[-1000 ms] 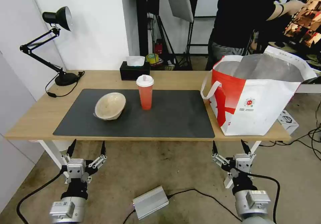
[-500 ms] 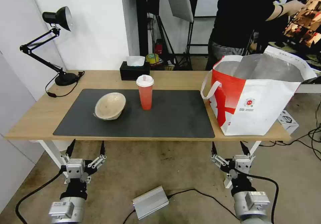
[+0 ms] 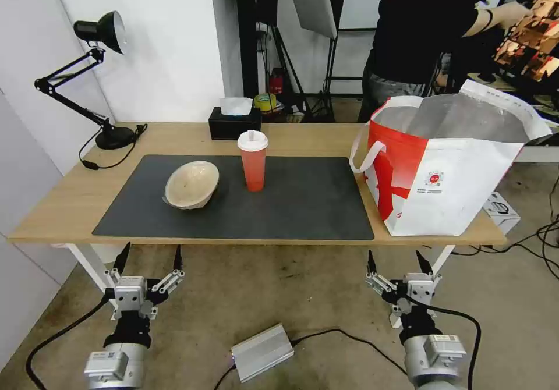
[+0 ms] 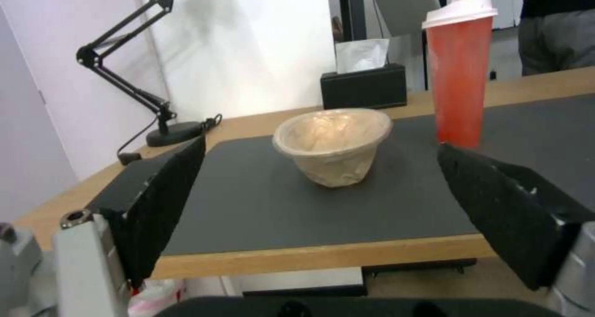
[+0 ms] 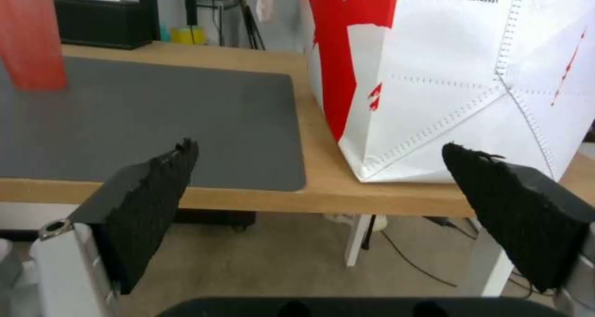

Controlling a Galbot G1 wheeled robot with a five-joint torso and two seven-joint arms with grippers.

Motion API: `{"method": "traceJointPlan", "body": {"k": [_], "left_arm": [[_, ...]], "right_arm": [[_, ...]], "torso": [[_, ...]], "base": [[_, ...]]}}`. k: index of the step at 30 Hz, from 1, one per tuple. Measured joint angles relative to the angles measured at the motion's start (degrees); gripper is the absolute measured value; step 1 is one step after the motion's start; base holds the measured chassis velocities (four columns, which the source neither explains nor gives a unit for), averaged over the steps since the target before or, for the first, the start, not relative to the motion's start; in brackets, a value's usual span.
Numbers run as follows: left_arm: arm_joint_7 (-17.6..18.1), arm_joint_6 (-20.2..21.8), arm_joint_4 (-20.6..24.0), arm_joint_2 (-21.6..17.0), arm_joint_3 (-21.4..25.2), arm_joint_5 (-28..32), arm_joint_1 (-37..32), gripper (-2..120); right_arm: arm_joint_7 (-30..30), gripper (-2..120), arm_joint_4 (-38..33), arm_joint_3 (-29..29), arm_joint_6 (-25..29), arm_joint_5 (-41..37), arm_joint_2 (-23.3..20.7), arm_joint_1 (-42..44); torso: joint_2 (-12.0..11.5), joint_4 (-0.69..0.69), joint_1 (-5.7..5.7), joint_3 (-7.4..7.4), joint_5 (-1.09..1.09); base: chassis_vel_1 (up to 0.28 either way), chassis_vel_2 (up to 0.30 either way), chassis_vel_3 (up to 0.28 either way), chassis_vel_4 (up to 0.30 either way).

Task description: Pick up the trash from the table and place it into the takeout bag.

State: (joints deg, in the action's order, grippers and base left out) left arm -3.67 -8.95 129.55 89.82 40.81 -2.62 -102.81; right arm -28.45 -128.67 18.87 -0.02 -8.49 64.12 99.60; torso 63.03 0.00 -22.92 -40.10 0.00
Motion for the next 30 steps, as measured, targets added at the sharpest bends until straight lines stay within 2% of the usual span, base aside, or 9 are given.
{"method": "traceJointPlan", "body": {"k": [14,18,23,26,30], "left_arm": [[0.0,0.0,-0.12,-0.09,0.09,0.03,0.03,100],[0.0,0.0,-0.12,-0.04,0.02,0.03,0.03,100],[-0.02,0.0,-0.11,0.14,-0.05,-0.06,-0.03,100],[-0.03,0.0,0.0,0.43,-0.09,-0.38,-0.05,100],[-0.04,0.02,0.07,0.78,-0.12,-0.7,-0.1,100]], "right_arm": [[0.21,100,-1.09,-0.95,0.1,-2.07,-0.57,-0.98],[1.68,100,-2.78,-1.98,0.09,-5.08,-2.41,-2.91],[4.8,100,-3.96,-2.99,-0.06,-9.53,-6.7,-7.47],[7.2,100,-4.46,-4.56,-0.6,-14.32,-10.39,-12.15],[8.74,100,-5.01,-6.48,-1.92,-19.22,-12.89,-17.15]], "torso": [[0.0,0.0,0.0,0.0,0.0],[0.0,0.0,0.0,0.0,0.0],[0.0,0.0,0.0,0.0,0.0],[0.0,0.0,0.0,0.0,0.0],[0.0,0.0,0.0,-0.01,0.01]], "base": [[0.0,0.0,0.0,0.0],[0.0,0.0,0.0,0.0],[0.0,0.0,0.0,0.0],[0.0,0.0,0.0,0.0],[0.0,0.0,0.0,0.0]]}}
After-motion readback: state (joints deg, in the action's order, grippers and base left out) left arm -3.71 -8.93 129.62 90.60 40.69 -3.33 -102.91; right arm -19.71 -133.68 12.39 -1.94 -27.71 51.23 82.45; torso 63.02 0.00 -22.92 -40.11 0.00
